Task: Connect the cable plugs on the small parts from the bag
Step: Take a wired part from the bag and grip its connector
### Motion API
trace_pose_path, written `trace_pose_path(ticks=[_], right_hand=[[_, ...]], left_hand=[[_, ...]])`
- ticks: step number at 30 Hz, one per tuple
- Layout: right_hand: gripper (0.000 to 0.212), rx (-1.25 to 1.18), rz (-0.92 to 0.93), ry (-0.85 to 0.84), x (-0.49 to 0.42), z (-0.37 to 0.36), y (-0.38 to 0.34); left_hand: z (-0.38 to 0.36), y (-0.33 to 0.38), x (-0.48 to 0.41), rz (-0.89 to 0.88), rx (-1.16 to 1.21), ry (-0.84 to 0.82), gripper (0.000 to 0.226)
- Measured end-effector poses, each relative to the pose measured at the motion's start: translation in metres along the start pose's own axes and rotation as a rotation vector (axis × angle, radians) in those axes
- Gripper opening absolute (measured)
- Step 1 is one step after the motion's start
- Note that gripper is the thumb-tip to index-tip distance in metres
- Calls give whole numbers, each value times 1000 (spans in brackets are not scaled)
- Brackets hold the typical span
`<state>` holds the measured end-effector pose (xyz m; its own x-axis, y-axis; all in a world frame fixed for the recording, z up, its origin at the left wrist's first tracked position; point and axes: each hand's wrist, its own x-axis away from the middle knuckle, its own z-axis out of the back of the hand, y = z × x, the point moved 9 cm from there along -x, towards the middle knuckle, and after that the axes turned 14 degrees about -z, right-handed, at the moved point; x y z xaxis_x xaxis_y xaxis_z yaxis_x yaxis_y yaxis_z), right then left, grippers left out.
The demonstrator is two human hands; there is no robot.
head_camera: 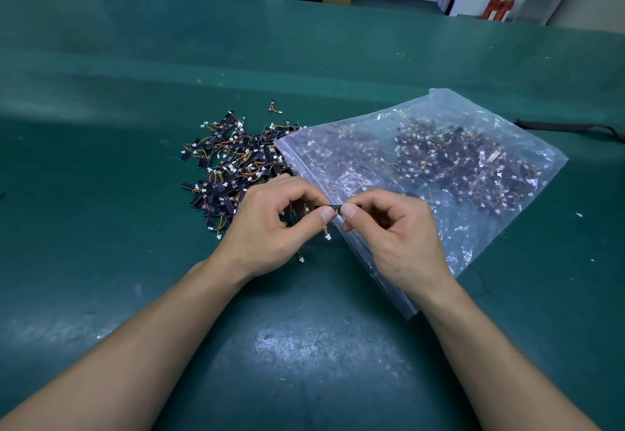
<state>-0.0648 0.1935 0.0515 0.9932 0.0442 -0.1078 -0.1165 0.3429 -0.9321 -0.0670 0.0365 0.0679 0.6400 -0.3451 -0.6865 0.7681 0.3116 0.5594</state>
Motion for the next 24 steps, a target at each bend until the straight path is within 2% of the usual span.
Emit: trace_pose_path(ticks=[9,15,17,20,24], right_hand=[[8,-83,-72,-8,0,-1,5],[16,-54,-41,-11,-1,-1,1],[16,-66,-39,-6,-1,1,0],[16,-76,-47,-13,0,1,0],[11,-100,-87,4,1,2,0]], left_hand=[[2,-1,-1,12,8,29,11],[0,-6,2,56,53,19,9],[0,-7,2,75,66,23,15],[0,-8,2,90,64,28,8],[1,-8,2,100,62,42,12]])
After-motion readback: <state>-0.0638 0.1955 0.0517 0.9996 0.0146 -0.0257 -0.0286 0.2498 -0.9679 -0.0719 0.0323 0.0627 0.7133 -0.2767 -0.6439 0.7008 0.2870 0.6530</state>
